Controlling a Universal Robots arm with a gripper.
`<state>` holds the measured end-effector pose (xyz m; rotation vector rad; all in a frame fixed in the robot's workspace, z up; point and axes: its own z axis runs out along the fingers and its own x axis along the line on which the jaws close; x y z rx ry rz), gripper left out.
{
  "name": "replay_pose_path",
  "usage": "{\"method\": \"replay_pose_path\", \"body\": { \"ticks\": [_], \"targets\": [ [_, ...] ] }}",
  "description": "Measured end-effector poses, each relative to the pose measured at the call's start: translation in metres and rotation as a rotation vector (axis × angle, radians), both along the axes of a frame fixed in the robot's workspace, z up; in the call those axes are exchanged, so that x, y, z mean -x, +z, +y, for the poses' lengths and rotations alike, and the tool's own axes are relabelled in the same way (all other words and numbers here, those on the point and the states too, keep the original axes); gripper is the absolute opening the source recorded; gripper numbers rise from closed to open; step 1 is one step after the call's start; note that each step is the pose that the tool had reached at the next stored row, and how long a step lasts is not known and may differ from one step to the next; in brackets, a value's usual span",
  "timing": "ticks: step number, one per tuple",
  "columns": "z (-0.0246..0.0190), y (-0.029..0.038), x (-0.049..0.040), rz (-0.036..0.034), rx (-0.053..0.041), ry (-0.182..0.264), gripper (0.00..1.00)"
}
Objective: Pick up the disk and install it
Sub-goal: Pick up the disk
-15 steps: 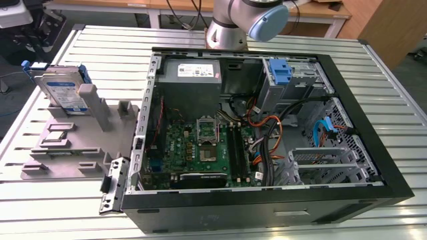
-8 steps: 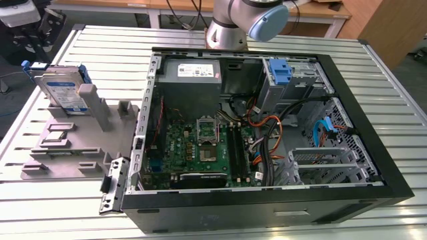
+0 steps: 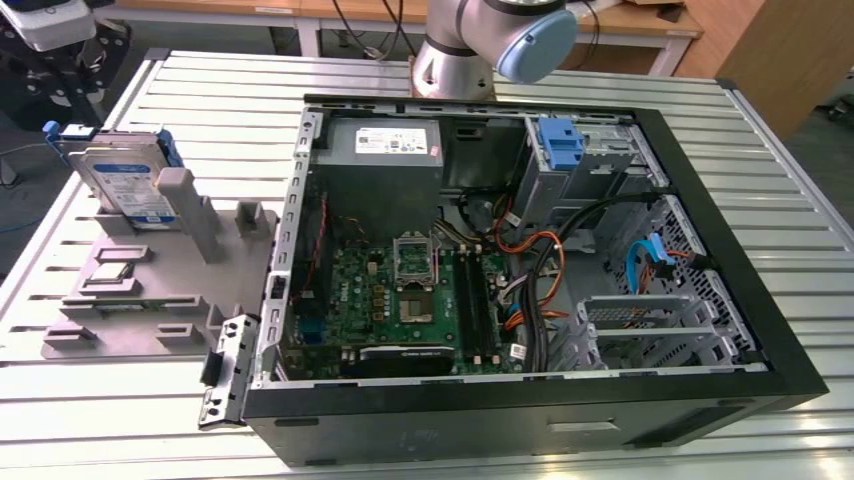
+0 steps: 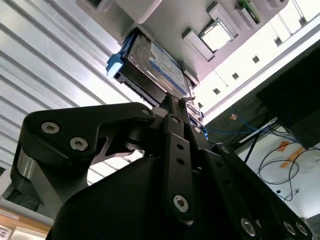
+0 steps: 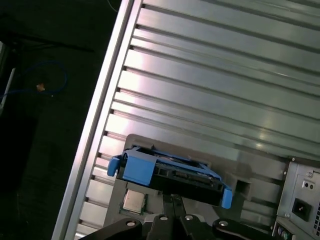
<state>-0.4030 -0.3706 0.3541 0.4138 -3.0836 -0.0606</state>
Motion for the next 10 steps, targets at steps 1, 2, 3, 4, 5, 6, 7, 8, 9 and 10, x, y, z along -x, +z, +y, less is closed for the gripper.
{"method": "replay_pose_path", "body": {
  "ticks": [1,2,3,4,5,6,7,8,9,10],
  "targets": [
    [0.0,0.0,0.0,0.0001,-0.0004,0.007,0.11],
    [0.0001,0.0,0.0,0.0002,-0.0019,0.011,0.11],
    [0.0001,-0.0001,0.0,0.0,-0.0021,0.016,0.11],
    [0.0001,-0.0002,-0.0001,0.0002,-0.0022,0.021,0.11],
    [0.0001,-0.0004,-0.0001,0.0002,-0.0027,0.03,0.11],
    [0.0,-0.0006,-0.0001,0.0,-0.0031,0.042,0.11],
    [0.0,-0.0007,-0.0001,0.0,-0.0032,0.055,0.11],
    [0.0,-0.0008,-0.0001,0.0,-0.0033,0.071,0.11],
    [0.0,-0.0009,-0.0001,0.0001,-0.0034,0.088,0.11],
    [0.0,-0.001,-0.0001,0.0,-0.0035,0.105,0.11]
  ]
}}
